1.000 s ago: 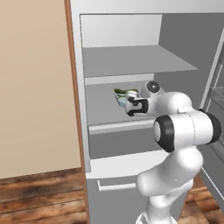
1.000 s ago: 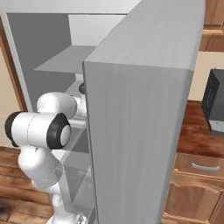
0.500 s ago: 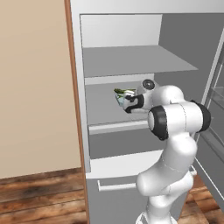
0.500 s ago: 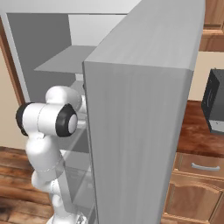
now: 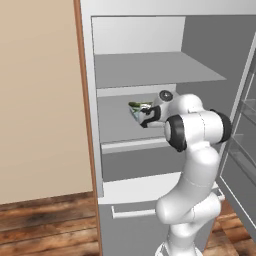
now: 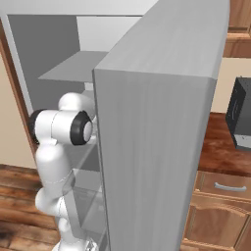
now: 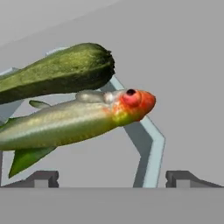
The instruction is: Place the tupperware containing the fish and squash meal in the microwave. Close the microwave door and press the start button to reheat the meal.
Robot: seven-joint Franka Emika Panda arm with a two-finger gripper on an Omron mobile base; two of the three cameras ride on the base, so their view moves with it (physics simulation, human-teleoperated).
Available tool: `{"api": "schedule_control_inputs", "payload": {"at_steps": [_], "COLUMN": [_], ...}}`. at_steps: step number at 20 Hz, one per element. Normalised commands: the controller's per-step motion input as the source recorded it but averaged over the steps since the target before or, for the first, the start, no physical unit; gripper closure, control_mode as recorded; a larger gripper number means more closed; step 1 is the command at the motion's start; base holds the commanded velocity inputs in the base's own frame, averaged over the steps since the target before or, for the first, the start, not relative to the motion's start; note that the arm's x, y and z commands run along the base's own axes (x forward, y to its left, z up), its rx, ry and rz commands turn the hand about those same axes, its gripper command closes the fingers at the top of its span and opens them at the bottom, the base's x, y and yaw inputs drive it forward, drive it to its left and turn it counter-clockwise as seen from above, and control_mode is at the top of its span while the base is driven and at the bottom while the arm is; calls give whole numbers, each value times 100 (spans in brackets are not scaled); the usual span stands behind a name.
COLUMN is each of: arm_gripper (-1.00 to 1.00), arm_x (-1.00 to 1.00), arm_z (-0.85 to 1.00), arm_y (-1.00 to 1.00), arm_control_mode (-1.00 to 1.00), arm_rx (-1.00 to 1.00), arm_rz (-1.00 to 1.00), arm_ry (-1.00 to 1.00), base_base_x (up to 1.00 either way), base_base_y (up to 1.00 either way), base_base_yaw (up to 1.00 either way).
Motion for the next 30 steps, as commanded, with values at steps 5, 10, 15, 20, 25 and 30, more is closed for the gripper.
{"api": "schedule_control_inputs", "payload": {"at_steps": [5, 10, 15, 20, 25, 30], "arm_gripper": [100, 100, 100, 100, 100, 100], "arm_x": [12, 1, -5, -39, -61, -84], "arm_z": [-25, -9, 0, 0, 0, 3], "arm_y": [9, 2, 0, 0, 5, 1], "arm_control_mode": [-100, -100, -100, -100, -100, -100], "arm_rx": [0, 0, 0, 0, 0, 0], "arm_rz": [0, 0, 0, 0, 0, -1], "arm_ry": [5, 0, 0, 0, 0, -3], "base_base_x": [0, 0, 0, 0, 0, 0], "base_base_y": [0, 0, 0, 0, 0, 0], "base_base_yaw": [0, 0, 0, 0, 0, 0]}}
